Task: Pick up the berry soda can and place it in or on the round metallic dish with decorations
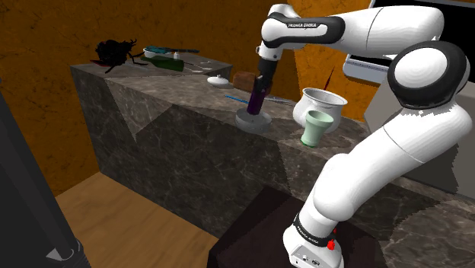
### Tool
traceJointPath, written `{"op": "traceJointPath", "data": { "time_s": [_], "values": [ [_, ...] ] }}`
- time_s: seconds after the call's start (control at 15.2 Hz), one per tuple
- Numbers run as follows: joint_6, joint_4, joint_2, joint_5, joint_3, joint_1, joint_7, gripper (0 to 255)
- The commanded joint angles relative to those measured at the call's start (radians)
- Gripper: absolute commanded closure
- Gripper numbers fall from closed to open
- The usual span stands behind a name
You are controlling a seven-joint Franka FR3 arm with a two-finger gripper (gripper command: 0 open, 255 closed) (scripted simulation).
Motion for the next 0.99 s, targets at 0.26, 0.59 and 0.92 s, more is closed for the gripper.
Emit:
{"op": "traceJointPath", "data": {
  "time_s": [0.26, 0.59, 0.92],
  "values": [
    [0.029, -0.035, -0.006, -0.003, -0.001, -0.001, 0.003, 255],
    [0.029, -0.035, -0.006, -0.003, -0.001, -0.001, 0.003, 0],
    [-0.004, 0.0, -0.005, -0.001, 0.002, 0.0, 0.002, 0]
  ]
}}
